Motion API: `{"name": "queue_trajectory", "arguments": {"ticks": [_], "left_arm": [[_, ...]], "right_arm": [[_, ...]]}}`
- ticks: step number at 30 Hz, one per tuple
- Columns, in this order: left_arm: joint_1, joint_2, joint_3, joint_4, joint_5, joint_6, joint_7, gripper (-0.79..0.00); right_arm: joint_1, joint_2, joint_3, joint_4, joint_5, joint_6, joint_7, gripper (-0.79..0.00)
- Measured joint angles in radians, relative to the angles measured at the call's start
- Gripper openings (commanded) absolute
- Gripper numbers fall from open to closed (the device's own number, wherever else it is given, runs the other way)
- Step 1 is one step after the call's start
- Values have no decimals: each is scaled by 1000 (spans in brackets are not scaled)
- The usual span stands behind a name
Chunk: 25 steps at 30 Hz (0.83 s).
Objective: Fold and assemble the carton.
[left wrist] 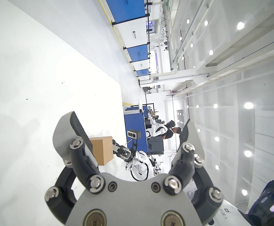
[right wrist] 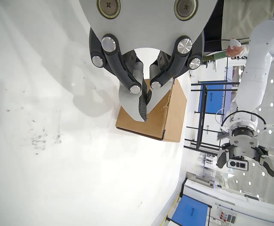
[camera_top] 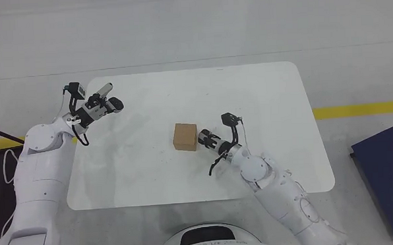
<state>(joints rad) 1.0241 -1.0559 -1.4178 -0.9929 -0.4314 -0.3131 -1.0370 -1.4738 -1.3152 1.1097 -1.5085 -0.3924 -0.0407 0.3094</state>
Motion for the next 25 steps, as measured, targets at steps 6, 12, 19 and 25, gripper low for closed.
{"name": "queue_trajectory", "arguments": {"ticks": [6,12,19,25], "left_arm": [[0,0,0,0,0,0,0,0],[0,0,0,0,0,0,0,0],[0,0,0,0,0,0,0,0],[0,0,0,0,0,0,0,0]], "right_arm": [[-96,14,111,-114,12,-60,-186,0],[-122,17,145,-151,10,-83,-239,-455],[-122,17,145,-151,10,-83,-239,-112],[-122,17,145,-151,10,-83,-239,-3]]}}
